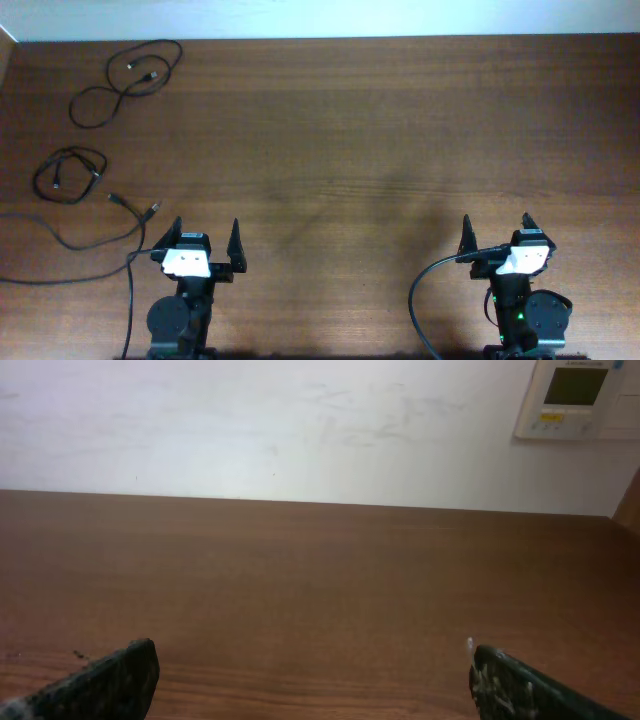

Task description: Untangle cables

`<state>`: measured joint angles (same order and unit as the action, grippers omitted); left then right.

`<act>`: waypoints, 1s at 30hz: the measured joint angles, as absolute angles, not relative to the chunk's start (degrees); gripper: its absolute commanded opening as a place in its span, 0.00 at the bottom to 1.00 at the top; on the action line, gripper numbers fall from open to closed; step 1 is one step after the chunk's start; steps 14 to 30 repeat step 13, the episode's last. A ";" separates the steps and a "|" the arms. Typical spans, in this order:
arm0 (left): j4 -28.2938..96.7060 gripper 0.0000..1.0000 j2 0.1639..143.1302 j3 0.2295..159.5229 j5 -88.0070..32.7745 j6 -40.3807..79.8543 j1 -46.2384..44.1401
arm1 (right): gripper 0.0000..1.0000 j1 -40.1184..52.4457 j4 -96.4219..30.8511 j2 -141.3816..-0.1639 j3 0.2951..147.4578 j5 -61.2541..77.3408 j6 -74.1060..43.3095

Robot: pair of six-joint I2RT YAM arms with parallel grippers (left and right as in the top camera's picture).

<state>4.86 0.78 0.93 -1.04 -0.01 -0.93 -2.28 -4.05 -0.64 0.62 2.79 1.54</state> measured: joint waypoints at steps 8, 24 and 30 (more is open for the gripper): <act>4.86 0.99 0.78 0.93 -1.04 -0.01 -0.93 | 0.98 -2.28 -4.05 -0.62 0.62 2.79 1.52; 4.86 0.99 0.78 0.93 -1.04 -0.01 -0.93 | 0.98 -2.28 -4.05 -0.64 0.62 2.79 1.52; 4.86 0.99 0.78 0.93 -1.04 -0.01 -0.93 | 0.98 -2.28 -4.05 -0.64 0.62 2.79 1.52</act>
